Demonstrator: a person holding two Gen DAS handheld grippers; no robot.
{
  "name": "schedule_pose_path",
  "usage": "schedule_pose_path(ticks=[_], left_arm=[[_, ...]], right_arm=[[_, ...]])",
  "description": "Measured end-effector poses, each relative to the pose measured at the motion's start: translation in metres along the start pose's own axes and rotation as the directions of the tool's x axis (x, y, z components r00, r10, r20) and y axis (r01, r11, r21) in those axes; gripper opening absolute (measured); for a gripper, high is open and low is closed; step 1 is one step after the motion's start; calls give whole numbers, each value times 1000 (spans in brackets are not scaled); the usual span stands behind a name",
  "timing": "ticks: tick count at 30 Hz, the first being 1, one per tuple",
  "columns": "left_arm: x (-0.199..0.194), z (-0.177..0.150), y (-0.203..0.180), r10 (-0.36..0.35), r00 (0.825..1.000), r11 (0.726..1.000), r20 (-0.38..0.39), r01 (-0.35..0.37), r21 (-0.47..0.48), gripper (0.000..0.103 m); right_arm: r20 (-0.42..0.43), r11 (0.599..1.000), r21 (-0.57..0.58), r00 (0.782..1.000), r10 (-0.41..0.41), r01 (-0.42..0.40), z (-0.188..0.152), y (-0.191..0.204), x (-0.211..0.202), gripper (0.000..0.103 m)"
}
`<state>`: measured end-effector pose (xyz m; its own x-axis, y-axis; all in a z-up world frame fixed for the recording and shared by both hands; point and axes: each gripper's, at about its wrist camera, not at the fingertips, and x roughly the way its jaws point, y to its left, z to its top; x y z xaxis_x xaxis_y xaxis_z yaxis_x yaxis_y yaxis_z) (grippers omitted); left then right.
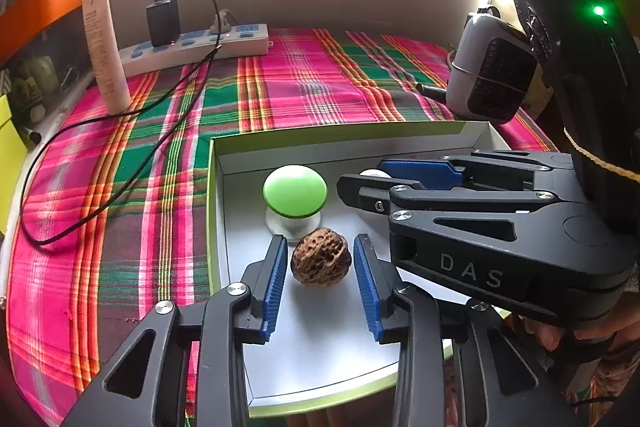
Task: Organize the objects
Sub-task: 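Carry the walnut and white jar into the tray while both grippers release them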
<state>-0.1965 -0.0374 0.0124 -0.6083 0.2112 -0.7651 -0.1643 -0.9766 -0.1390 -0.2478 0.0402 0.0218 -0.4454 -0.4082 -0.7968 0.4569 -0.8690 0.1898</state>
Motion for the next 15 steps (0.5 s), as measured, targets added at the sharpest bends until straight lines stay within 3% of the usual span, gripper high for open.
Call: schedule_pose_path(ticks=[15], left_arm=[[-21,-11,-1,28,999,1000,14,-28,-13,39]], right_arm=[[52,999,27,998,19,-20,-7,4,-24,33]])
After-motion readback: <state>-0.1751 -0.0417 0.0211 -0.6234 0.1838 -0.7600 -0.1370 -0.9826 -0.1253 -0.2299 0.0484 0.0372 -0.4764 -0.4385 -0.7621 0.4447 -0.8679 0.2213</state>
